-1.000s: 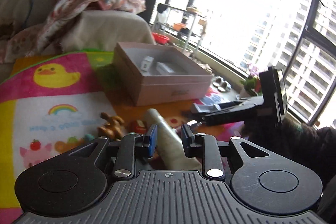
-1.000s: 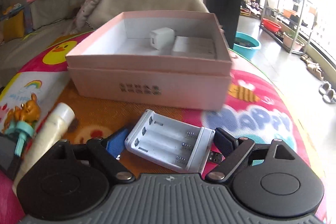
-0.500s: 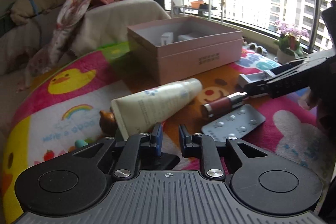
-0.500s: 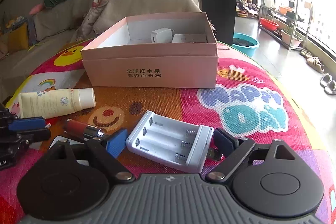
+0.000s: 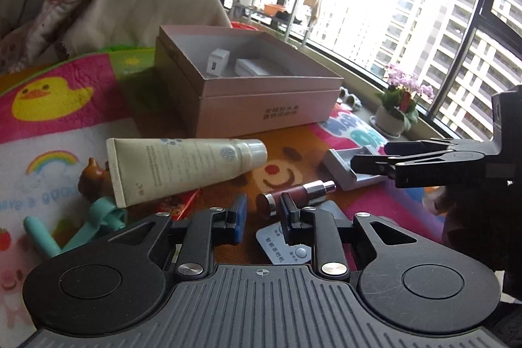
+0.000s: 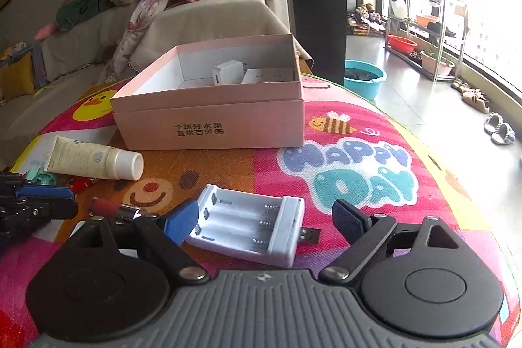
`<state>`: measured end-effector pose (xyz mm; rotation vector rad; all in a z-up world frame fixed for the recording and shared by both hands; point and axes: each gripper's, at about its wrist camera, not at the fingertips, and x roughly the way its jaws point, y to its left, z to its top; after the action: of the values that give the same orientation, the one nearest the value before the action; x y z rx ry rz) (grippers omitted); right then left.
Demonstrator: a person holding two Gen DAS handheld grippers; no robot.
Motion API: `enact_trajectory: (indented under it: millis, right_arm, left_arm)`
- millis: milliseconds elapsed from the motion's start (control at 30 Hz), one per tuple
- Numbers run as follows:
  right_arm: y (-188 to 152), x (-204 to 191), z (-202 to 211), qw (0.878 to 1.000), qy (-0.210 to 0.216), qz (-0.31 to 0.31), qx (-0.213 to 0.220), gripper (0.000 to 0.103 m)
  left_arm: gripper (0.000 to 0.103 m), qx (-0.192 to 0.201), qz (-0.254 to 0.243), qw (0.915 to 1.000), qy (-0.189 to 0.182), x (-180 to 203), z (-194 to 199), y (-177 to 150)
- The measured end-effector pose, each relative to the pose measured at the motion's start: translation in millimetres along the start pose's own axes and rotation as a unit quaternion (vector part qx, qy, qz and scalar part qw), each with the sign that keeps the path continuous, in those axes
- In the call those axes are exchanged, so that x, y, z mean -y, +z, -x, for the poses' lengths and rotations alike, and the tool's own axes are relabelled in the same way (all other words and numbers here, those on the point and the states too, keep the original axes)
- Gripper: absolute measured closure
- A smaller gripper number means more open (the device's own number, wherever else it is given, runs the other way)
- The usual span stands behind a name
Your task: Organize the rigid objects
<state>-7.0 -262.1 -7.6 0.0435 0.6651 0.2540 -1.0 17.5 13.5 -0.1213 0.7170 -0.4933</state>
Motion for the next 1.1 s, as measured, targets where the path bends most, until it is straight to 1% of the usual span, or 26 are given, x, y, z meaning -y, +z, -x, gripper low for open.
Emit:
enact_trajectory:
  millis: [67, 100, 200, 267, 333, 400, 467, 567, 700, 767, 833, 867, 900, 967, 1033, 1100]
  right_arm:
    - [-1.8, 5.9, 1.0, 1.0, -0.004, -0.011, -0.005, 0.014]
    - [-2.6, 8.3, 2.2, 1.0, -0.004, -0.015, -0.006, 0.014]
    - [-6.3, 13.0, 8.0, 1.0, -0.003, -0.015, -0.007, 0.014]
    - [-7.4, 11.6, 12.1, 1.0, 0.01, -0.011, -0.011, 0.014]
    - [-6.1, 2.9, 17.4, 1.0, 0.029, 0.006, -0.006, 0.014]
    - [-3.0, -12.8, 21.8, 0.998, 0.045, 0.04, 0.007, 0.014]
    - [1.4, -32.1, 22.4, 0.995, 0.071, 0.074, 0.015, 0.014]
    - [8.5, -57.4, 9.8, 0.988, 0.108, 0.109, 0.001, 0.014]
    - [12.3, -86.6, -16.6, 0.981, 0.121, 0.148, -0.023, 0.014]
    - [10.7, -95.8, -25.6, 0.977, 0.104, 0.185, -0.029, 0.014]
    - [9.3, -99.7, -26.7, 0.973, 0.057, 0.221, -0.006, 0.014]
    - [10.4, -98.1, -25.1, 0.972, 0.033, 0.231, 0.006, 0.014]
    - [12.6, -95.4, -23.0, 0.972, 0.019, 0.233, 0.015, 0.014]
    - [18.9, -82.5, -13.8, 0.977, 0.016, 0.21, 0.024, 0.014]
    - [24.2, -66.6, -3.9, 0.983, 0.017, 0.178, 0.028, 0.014]
    - [23.6, -52.0, 4.8, 0.988, 0.007, 0.154, 0.031, 0.014]
  left_arm:
    - [0.079, -0.026, 0.029, 0.9989, -0.027, -7.7, -9.2, -2.5]
    - [0.078, -0.023, 0.034, 0.9985, -0.036, -8.2, -7.8, -4.5]
    - [0.078, -0.039, 0.02, 0.9973, -0.058, 1.1, -0.2, -11.0]
    - [0.078, -0.054, -0.003, 0.9961, -0.07, 15.3, 5.5, -20.7]
    - [0.078, -0.055, -0.036, 0.9955, -0.068, 31.1, 12.2, -31.3]
    - [0.077, -0.054, -0.072, 0.9944, -0.056, 46.2, 18.4, -40.1]
    - [0.077, -0.054, -0.092, 0.9932, -0.047, 56.7, 21.9, -45.2]
    - [0.077, -0.054, -0.096, 0.993, -0.043, 64.3, 23.5, -48.6]
    - [0.077, -0.05, -0.088, 0.9943, -0.033, 66.8, 25.0, -50.5]
    - [0.077, -0.047, -0.085, 0.995, -0.025, 69.0, 25.1, -50.4]
    - [0.077, -0.038, -0.086, 0.9954, -0.013, 72.2, 25.6, -48.4]
    - [0.077, -0.031, -0.088, 0.9956, -0.009, 74.8, 24.9, -46.5]
    - [0.077, -0.025, -0.09, 0.9956, -0.007, 77.5, 24.0, -45.1]
    - [0.077, -0.02, -0.095, 0.9952, -0.004, 83.4, 19.4, -42.1]
    - [0.077, -0.023, -0.105, 0.9942, 0.006, 89.7, 13.3, -40.7]
    - [0.076, -0.025, -0.119, 0.9925, 0.013, 97.1, 7.0, -40.7]
